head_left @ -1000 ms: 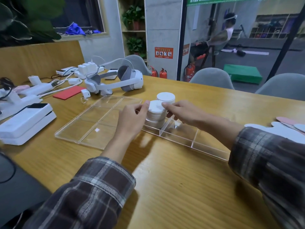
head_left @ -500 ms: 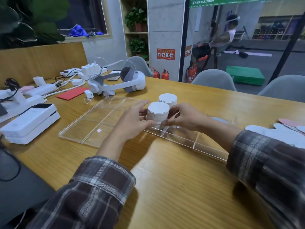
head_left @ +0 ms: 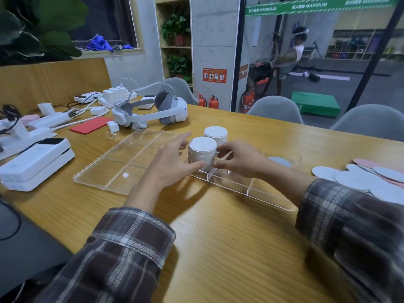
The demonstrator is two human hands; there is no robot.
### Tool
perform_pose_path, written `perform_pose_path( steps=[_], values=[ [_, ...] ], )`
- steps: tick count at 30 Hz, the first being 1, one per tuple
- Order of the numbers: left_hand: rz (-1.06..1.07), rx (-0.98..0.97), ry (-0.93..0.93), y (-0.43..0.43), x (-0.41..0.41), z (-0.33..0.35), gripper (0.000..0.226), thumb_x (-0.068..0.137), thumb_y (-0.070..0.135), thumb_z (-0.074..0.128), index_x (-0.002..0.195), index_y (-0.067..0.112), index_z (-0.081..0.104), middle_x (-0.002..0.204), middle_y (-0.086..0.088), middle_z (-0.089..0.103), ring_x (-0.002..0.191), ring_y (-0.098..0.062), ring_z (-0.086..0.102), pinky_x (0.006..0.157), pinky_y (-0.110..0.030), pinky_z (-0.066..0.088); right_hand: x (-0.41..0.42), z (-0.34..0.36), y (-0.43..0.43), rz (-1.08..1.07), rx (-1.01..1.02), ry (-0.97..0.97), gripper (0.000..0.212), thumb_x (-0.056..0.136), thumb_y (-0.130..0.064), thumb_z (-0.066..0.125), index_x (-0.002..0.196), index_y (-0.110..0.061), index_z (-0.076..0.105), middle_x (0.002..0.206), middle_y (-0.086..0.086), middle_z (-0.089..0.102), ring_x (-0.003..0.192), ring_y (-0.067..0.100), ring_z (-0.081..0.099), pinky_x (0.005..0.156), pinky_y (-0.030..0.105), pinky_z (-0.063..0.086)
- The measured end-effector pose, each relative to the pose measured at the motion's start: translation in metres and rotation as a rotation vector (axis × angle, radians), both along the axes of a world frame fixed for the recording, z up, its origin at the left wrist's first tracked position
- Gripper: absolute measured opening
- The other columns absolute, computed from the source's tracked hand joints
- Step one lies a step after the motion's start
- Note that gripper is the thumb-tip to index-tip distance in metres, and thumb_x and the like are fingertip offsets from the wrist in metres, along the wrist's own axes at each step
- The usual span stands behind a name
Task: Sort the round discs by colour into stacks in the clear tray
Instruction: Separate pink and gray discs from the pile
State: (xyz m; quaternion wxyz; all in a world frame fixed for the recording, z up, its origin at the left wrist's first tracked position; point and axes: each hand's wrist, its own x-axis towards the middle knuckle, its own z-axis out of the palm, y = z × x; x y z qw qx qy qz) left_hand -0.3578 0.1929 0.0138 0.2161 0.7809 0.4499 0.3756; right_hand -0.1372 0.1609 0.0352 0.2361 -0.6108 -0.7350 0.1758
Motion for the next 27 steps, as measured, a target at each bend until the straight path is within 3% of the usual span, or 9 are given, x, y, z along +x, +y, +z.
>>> perform_pose_path(
  steps=[3, 8, 16, 21, 27],
  values=[
    [0.083, 0.193, -0.047, -0.016, 0.006, 0.010, 0.077, 0.077, 0.041, 0.089, 0.145, 0.024, 0.057, 0.137, 0.009, 0.063, 0.121, -0.002, 0.057, 0.102, -0.022, 0.045, 0.011, 0.011, -0.021, -0.071, 0.014, -0.009, 0.052, 0.089, -0.040, 0.076, 0.135, -0.020, 0.061, 0.117, -0.005, 0.067, 0.094, 0.012, 0.061, 0.083, 0.029, 0.045],
    [0.015, 0.368, -0.153, -0.051, 0.040, 0.015, 0.037, 0.082, 0.032, 0.085, 0.116, 0.020, 0.074, 0.111, 0.010, 0.073, 0.104, -0.003, 0.064, 0.093, -0.030, 0.053, 0.041, 0.032, -0.070, -0.109, 0.027, -0.055, 0.047, 0.090, -0.037, 0.075, 0.132, -0.019, 0.062, 0.113, -0.006, 0.068, 0.091, 0.011, 0.063, 0.078, 0.026, 0.044],
    [-0.247, 0.264, -0.083, -0.100, 0.129, 0.025, 0.025, 0.084, 0.031, 0.084, 0.107, 0.025, 0.078, 0.101, 0.016, 0.070, 0.093, -0.002, 0.066, 0.078, -0.014, 0.048, 0.118, 0.041, -0.162, -0.228, 0.086, -0.121, 0.042, 0.091, -0.039, 0.074, 0.128, -0.020, 0.065, 0.113, -0.006, 0.069, 0.091, 0.011, 0.064, 0.068, 0.020, 0.043],
    [-0.394, 0.260, 0.017, -0.131, 0.192, 0.024, 0.023, 0.084, 0.034, 0.084, 0.105, 0.026, 0.078, 0.098, 0.015, 0.073, 0.090, -0.002, 0.066, 0.075, -0.014, 0.049, 0.171, 0.037, -0.225, -0.321, 0.102, -0.092, 0.033, 0.091, -0.037, 0.074, 0.119, -0.021, 0.069, 0.102, -0.011, 0.068, 0.086, 0.009, 0.064, 0.077, 0.026, 0.047],
    [-0.529, 0.234, 0.069, -0.167, 0.263, 0.014, 0.016, 0.083, 0.028, 0.084, 0.097, 0.021, 0.079, 0.094, 0.013, 0.074, 0.083, -0.003, 0.067, 0.071, -0.008, 0.042, 0.221, 0.022, -0.287, -0.417, 0.125, -0.066, 0.025, 0.090, -0.036, 0.073, 0.113, -0.025, 0.070, 0.100, -0.012, 0.068, 0.082, 0.000, 0.063, 0.072, 0.017, 0.046]
  ],
)
